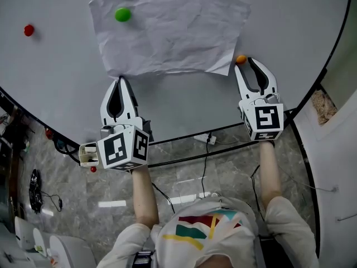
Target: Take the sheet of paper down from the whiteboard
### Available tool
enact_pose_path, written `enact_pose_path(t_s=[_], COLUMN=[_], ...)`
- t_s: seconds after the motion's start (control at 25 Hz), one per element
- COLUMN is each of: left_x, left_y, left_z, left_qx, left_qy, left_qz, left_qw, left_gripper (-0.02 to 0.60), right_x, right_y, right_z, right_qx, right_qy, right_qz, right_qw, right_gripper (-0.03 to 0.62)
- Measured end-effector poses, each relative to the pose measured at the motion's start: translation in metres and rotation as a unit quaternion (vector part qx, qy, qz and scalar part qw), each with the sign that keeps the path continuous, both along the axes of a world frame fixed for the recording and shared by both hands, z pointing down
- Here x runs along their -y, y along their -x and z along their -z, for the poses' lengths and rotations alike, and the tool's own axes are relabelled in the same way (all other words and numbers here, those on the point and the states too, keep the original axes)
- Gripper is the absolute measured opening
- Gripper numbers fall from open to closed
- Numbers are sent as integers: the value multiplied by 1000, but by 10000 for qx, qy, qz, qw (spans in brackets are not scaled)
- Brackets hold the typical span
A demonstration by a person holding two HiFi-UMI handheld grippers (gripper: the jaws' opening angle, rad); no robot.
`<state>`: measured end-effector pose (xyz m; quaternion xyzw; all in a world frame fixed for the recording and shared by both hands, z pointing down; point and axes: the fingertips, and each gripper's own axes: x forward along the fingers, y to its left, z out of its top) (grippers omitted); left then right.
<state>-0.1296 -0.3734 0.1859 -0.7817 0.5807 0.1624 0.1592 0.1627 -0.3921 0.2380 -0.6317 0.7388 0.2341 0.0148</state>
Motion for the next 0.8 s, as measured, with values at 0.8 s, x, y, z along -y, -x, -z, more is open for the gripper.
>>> enact_pose_path(t_s=[0.8], left_x=[4], left_y=[-21], left_z=[-4], left_qx=[84], left_qy=[59], left_qz=[-197], left_qw=[9998], left_gripper=[49], right_x=[-27], right_y=[222], right_z=[190], right_qx=[-1347], right_qy=[-1257], right_qz=[1289], right_qw=[9744], right_gripper=[132])
